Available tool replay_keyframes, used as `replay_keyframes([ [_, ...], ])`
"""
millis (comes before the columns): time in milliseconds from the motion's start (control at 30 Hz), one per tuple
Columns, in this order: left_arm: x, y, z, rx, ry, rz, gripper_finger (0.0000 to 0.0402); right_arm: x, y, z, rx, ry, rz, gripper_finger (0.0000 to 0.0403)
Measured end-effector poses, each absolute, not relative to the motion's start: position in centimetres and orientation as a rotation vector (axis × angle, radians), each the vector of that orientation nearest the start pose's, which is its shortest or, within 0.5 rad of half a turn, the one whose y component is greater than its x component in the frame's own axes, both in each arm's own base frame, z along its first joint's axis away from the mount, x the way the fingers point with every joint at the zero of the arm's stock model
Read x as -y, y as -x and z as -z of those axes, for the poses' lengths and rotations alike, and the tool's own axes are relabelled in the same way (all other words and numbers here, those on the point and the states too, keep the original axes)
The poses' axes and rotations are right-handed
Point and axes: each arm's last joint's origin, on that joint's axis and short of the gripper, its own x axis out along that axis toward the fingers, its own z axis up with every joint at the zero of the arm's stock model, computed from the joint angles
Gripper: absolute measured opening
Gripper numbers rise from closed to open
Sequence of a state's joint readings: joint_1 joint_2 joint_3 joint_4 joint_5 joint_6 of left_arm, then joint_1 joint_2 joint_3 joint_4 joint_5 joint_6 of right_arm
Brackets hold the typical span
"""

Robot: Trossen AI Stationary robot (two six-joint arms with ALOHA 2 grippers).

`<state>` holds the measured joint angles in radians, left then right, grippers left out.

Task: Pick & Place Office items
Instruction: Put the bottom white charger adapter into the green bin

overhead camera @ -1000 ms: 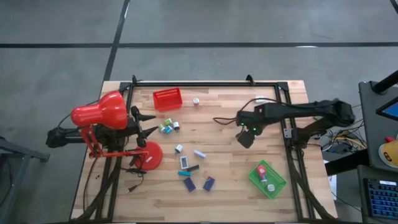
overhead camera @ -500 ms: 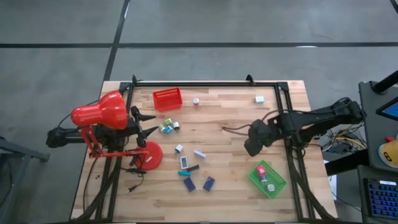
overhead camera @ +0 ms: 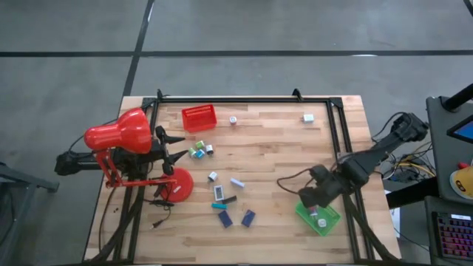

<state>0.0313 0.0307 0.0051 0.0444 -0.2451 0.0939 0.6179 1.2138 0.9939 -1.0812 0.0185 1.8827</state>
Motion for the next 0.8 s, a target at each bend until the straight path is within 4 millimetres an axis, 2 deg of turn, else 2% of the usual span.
replay_keyframes([
  [400,-1.0,-9.8,-16.7,0.006,-0.091,-0.277,0.0245,-14.2,-15.6,-26.0,-1.214,-1.320,0.862,0.0187],
  [800,-1.0,-9.8,-16.7,0.006,-0.091,-0.277,0.0245,-16.5,-17.7,-22.9,-1.264,-1.254,0.914,0.0187],
])
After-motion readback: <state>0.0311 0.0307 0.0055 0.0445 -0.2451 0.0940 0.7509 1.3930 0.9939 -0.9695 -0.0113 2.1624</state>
